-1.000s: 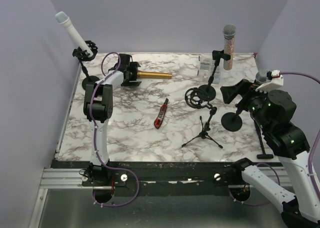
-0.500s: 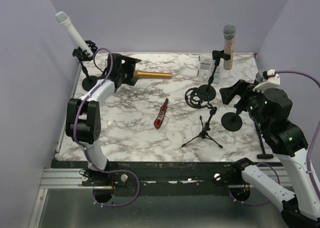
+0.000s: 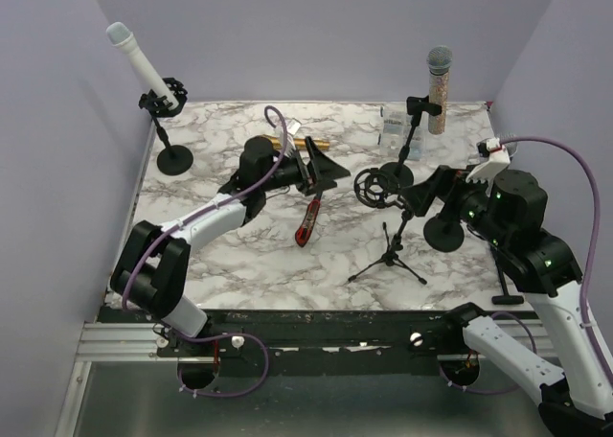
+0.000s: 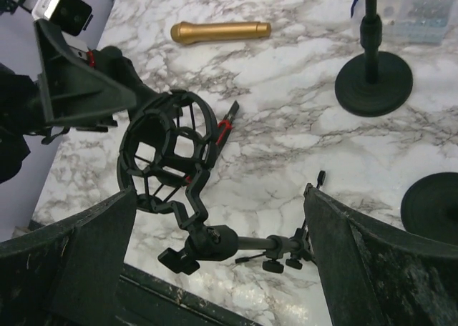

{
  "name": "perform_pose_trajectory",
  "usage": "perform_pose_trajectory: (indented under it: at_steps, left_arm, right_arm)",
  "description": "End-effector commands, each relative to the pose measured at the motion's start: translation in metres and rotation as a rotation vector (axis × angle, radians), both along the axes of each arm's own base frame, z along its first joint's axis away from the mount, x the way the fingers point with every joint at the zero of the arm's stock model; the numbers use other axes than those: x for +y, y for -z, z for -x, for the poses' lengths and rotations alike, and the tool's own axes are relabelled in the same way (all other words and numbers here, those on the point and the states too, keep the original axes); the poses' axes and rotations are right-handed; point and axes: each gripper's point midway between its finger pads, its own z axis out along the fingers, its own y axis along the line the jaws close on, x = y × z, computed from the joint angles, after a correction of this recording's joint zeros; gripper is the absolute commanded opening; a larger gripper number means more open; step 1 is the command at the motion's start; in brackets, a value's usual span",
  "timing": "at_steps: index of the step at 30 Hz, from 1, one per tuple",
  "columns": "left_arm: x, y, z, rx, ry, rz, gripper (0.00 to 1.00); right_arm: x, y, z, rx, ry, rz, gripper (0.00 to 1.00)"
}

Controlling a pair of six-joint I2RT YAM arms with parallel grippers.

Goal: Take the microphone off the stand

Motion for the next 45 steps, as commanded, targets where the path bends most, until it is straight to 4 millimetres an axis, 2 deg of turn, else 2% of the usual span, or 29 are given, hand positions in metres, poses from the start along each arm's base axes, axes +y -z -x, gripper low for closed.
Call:
perform_pose_trajectory:
  at_steps: [1, 4, 10, 12, 13, 17, 22, 27, 29, 32, 34, 35, 37, 40, 43, 45]
  left_arm:
    - [-0.021, -0.043, 0.077, -0.34, 0.243, 0.064, 0.99]
    - [-0.014, -0.033, 0.084, -0.357, 0.201, -0.006, 0.99]
    - [-0.007, -0.034, 0.1, -0.349, 0.201, -0.03, 0.99]
    - [-0.005, -0.037, 0.106, -0.352, 0.193, -0.027, 0.99]
    - [-0.005, -0.04, 0.111, -0.362, 0.193, -0.027, 0.99]
    - [-0.01, -0.049, 0.123, -0.393, 0.192, -0.077, 0.99]
    - [-0.017, -0.047, 0.121, -0.346, 0.184, -0.129, 0.99]
    - [-0.027, -0.058, 0.127, -0.407, 0.123, -0.212, 0.96]
    - [-0.033, -0.062, 0.133, -0.427, 0.102, -0.242, 0.92]
    - [-0.038, -0.065, 0.142, -0.471, 0.067, -0.29, 0.9]
    - [-0.04, -0.067, 0.146, -0.503, 0.042, -0.318, 0.9]
    - [-0.041, -0.069, 0.148, -0.515, 0.041, -0.324, 0.9]
    - [-0.041, -0.07, 0.15, -0.525, 0.038, -0.341, 0.9]
    - [-0.037, -0.07, 0.15, -0.53, 0.036, -0.369, 0.9]
    - [-0.034, -0.072, 0.151, -0.536, 0.034, -0.375, 0.9]
    - [-0.033, -0.074, 0.153, -0.541, 0.042, -0.376, 0.9]
  right_arm:
    - [0.012, 0.028, 0.015, 0.104, -0.075, -0.023, 1.0]
    - [0.012, 0.032, 0.02, 0.122, -0.072, -0.044, 1.0]
    - [0.014, 0.042, 0.022, 0.158, -0.049, -0.099, 1.0]
    - [0.001, 0.043, 0.018, 0.161, 0.039, -0.116, 1.0]
    - [0.001, 0.044, 0.022, 0.165, 0.048, -0.116, 1.0]
    - [-0.024, 0.054, 0.029, 0.169, 0.159, -0.08, 1.0]
    - [-0.032, 0.071, 0.048, 0.231, 0.176, -0.062, 1.0]
    - [-0.041, 0.085, 0.064, 0.278, 0.206, -0.056, 1.0]
    - [-0.036, 0.094, 0.067, 0.305, 0.174, -0.058, 1.0]
    - [-0.015, 0.118, 0.071, 0.388, 0.065, -0.056, 0.99]
    - [-0.003, 0.135, 0.069, 0.424, 0.011, -0.067, 0.95]
    - [0.003, 0.141, 0.065, 0.424, -0.014, -0.078, 0.9]
    - [0.009, 0.14, 0.059, 0.427, -0.011, -0.119, 0.84]
    - [0.023, 0.131, 0.046, 0.387, -0.031, -0.202, 0.83]
    - [0.032, 0.146, 0.039, 0.403, -0.047, -0.231, 0.8]
    - [0.033, 0.16, 0.037, 0.431, -0.045, -0.217, 0.72]
